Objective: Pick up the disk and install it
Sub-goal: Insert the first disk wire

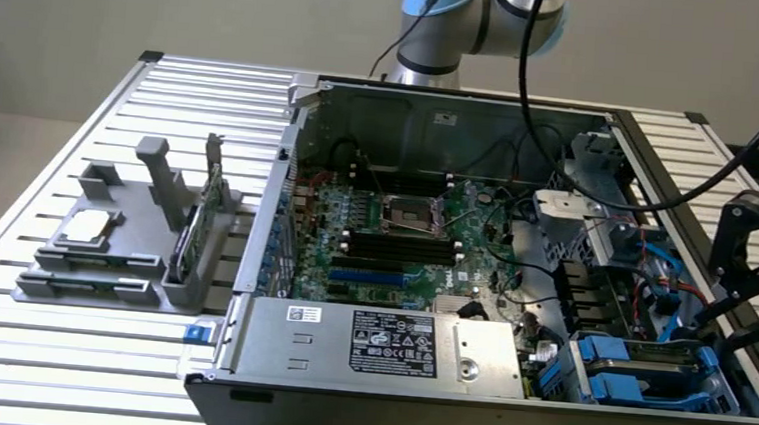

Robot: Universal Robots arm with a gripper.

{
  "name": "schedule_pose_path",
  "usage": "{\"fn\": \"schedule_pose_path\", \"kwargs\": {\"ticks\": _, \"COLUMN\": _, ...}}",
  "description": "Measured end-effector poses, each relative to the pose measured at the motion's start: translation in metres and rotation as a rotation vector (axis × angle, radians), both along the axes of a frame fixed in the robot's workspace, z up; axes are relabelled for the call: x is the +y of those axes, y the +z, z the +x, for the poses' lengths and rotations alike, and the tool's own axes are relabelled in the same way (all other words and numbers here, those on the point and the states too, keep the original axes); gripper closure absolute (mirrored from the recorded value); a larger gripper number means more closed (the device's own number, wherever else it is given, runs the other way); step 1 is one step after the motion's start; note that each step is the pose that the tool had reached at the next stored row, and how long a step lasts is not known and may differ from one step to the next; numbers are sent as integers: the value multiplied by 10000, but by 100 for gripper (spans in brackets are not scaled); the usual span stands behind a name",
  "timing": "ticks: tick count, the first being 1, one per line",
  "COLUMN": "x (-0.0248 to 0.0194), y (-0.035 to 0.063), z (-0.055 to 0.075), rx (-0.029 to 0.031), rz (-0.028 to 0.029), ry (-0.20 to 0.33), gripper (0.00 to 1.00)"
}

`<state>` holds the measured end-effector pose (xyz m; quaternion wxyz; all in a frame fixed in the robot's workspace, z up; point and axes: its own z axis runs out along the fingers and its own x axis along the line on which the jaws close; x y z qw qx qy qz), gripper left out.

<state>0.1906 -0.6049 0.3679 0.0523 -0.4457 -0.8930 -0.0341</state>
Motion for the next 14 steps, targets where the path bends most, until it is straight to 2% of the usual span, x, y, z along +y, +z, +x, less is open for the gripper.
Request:
{"fn": "schedule_pose_path", "kwargs": {"ticks": 2, "x": -19, "y": 1, "z": 4, "rx": 20, "rz": 89, "ry": -2, "gripper": 69}}
{"fn": "schedule_pose_path", "kwargs": {"ticks": 4, "x": -57, "y": 1, "z": 8, "rx": 42, "rz": 137, "ry": -1, "gripper": 69}}
{"fn": "schedule_pose_path", "kwargs": {"ticks": 7, "x": -96, "y": 1, "z": 10, "rx": 54, "rz": 145, "ry": 0, "gripper": 69}}
{"fn": "schedule_pose_path", "kwargs": {"ticks": 11, "x": -96, "y": 0, "z": 9, "rx": 55, "rz": 150, "ry": -1, "gripper": 69}}
{"fn": "schedule_pose_path", "kwargs": {"ticks": 14, "x": -96, "y": -7, "z": 9, "rx": 56, "rz": 192, "ry": -5, "gripper": 69}}
